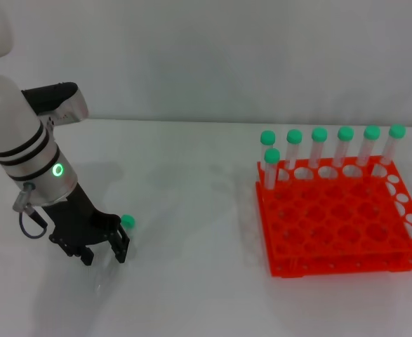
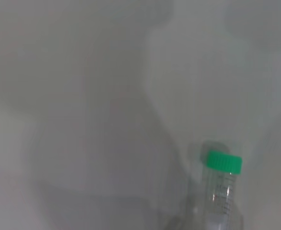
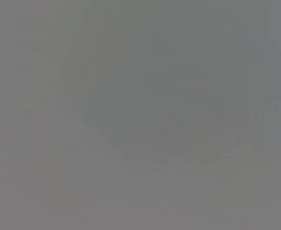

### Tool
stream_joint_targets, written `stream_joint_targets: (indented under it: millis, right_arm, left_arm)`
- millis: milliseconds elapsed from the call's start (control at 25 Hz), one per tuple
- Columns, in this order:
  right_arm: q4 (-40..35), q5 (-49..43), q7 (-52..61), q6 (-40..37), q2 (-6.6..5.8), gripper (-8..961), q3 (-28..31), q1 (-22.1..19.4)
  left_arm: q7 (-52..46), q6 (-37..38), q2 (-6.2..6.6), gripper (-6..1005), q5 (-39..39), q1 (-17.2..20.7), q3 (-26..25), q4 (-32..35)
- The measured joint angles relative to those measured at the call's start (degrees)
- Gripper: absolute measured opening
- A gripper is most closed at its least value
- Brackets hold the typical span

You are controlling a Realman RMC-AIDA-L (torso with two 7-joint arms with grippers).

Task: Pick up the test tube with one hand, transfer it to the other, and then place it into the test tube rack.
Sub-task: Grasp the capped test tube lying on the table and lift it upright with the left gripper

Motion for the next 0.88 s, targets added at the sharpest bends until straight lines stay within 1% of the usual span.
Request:
stream_joint_targets:
  millis: [800, 880]
  right_arm:
    - [0.0, 0.0, 0.06, 0.03, 0.0, 858, -0.06, -0.06]
    - [0.0, 0.0, 0.1, 0.03, 0.0, 858, -0.06, -0.06]
  left_arm:
    - [0.24, -1.59, -0.16, 546, -0.01, 0.62, 0.0, 1.32]
    - [0.28, -1.87, -0.17, 502, -0.09, 0.62, 0.0, 1.34]
